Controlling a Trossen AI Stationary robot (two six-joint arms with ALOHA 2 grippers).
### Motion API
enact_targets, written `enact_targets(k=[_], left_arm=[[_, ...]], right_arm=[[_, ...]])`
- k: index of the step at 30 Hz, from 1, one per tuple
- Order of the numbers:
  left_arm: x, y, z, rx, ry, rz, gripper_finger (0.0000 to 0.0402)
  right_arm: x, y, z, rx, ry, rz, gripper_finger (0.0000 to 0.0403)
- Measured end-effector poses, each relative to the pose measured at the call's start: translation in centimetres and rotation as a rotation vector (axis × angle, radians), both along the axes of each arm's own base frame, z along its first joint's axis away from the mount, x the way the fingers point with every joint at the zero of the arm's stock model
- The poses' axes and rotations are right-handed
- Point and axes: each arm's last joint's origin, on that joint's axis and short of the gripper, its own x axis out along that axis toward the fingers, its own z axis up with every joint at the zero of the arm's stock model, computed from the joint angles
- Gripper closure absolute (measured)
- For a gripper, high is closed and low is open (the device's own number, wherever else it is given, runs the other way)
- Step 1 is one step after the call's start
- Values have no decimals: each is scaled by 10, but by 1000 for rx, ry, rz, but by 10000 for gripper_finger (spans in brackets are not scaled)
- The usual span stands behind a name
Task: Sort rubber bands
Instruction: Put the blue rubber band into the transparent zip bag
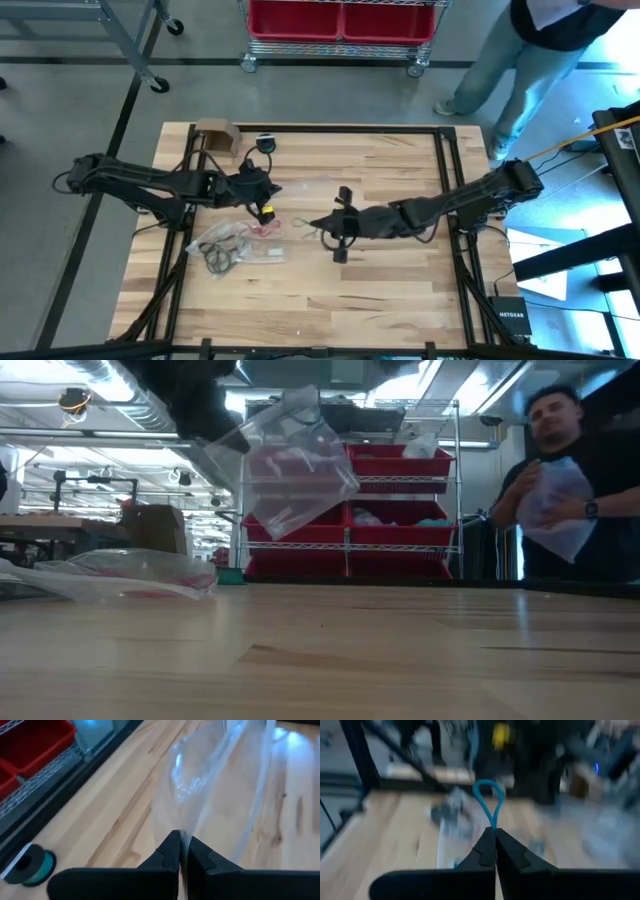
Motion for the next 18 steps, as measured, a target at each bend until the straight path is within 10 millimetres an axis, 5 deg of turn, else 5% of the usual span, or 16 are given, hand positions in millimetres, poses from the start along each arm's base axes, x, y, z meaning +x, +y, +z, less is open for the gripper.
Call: enact_targets(k=[10, 18], left_arm=[[9, -4, -4, 1, -8, -38, 401], [18, -12, -8, -2, -24, -68, 401]], right_arm=[[16, -31, 29, -180, -289, 53, 403], [27, -51, 24, -204, -320, 135, 403]])
